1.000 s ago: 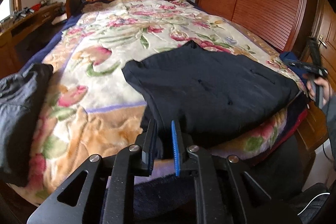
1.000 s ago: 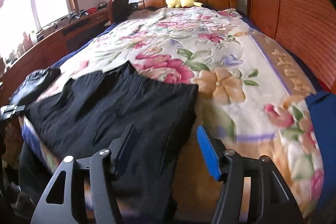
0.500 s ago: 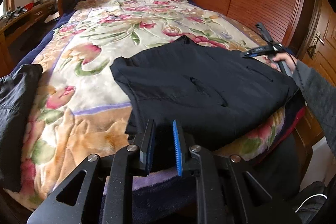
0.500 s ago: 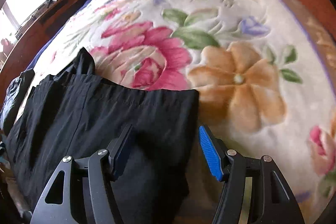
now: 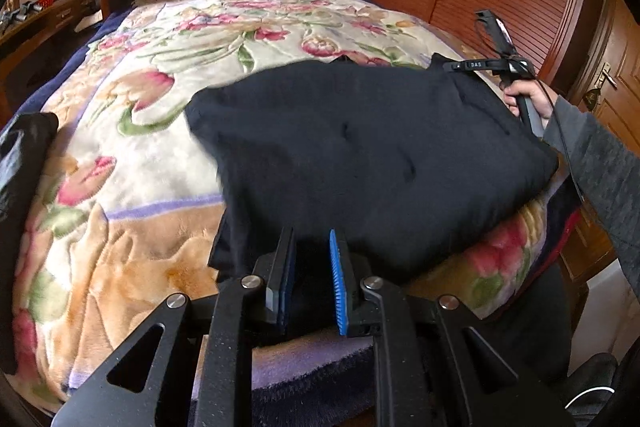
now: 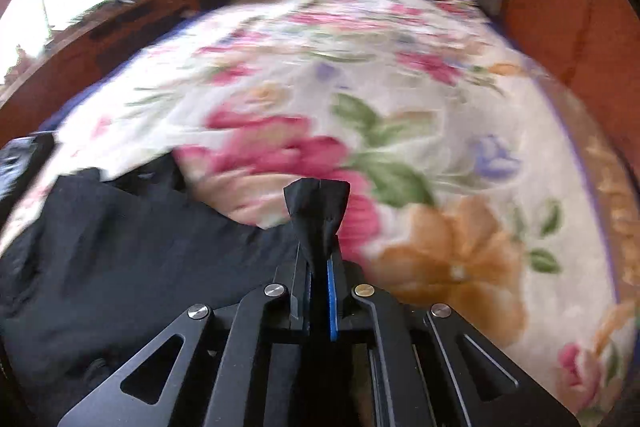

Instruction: Fold large clothes

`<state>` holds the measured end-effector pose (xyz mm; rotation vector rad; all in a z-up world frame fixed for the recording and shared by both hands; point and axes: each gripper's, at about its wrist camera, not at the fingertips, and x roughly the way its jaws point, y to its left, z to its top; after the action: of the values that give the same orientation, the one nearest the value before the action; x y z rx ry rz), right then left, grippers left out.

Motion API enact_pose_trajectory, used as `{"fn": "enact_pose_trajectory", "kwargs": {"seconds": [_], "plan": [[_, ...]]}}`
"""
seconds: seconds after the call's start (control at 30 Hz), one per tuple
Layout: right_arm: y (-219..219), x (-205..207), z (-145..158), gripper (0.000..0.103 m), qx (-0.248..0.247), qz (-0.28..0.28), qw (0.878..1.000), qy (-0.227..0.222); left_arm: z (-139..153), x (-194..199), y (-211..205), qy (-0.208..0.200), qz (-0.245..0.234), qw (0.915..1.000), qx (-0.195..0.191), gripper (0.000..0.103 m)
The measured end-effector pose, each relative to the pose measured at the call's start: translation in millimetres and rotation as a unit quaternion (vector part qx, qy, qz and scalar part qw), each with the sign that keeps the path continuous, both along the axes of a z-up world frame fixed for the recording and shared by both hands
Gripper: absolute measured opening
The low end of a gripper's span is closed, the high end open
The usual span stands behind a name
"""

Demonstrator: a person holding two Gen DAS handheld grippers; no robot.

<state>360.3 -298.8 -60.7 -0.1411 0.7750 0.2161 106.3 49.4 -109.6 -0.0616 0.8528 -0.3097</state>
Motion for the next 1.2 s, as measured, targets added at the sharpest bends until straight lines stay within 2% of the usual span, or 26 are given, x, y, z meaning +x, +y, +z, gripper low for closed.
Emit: {"fn": "enact_pose_trajectory", "kwargs": {"seconds": [0.07,0.17,0.3,0.33,0.4,0.53,0.6,0.83,1.0,1.13,1.2], "plan": [[-4.4,12.9,-15.0,0.005,-0.016,-0.037,0.999,0.023,-1.2,0.8,-0.6,0.002,0.003,1.0,0.002,0.018],[1.0,22.2,-31.3,0.011,-0.023,-0.039,0.998,0.05,-1.8,1.5,0.1,0.005,0.006,1.0,0.001,0.018],[14.1,12.9,-13.7,0.041,-0.064,-0.052,0.997,0.014,-4.7,1.2,2.6,0.01,0.012,0.9999,-0.001,0.018],[18.1,7.2,-6.2,0.047,-0.072,-0.05,0.996,0.003,-4.9,0.8,3.4,0.01,0.013,0.9999,-0.003,0.018],[24.6,-5.8,6.0,0.052,-0.06,-0.034,0.998,-0.006,-5.2,-0.4,4.3,0.009,0.015,0.9998,-0.002,0.018],[47.4,-52.1,21.1,0.053,-0.05,-0.008,0.998,-0.025,-8.5,-2.5,5.9,0.009,0.022,0.9997,0.003,0.018],[65.9,-81.9,18.4,0.053,-0.032,0.033,0.999,-0.025,-10.1,-3.9,6.5,0.01,0.024,0.9997,0.001,0.018],[132.8,-169.9,-29.1,0.053,-0.021,0.129,0.991,-0.008,-12.2,-6.3,7.5,0.009,0.027,0.9996,-0.002,0.018],[158.8,-196.2,-54.7,0.053,-0.024,0.147,0.989,-0.006,-11.1,-8.4,7.6,0.009,0.031,0.9995,-0.001,0.018],[164.1,-203.9,-59.6,0.053,-0.007,0.151,0.989,-0.006,-10.8,-11.1,7.9,0.011,0.032,0.9994,0.006,0.018],[165.4,-205.9,-63.7,0.053,-0.014,0.155,0.988,-0.013,-11.1,-12.4,8.7,0.013,0.033,0.9993,0.013,0.018]]}}
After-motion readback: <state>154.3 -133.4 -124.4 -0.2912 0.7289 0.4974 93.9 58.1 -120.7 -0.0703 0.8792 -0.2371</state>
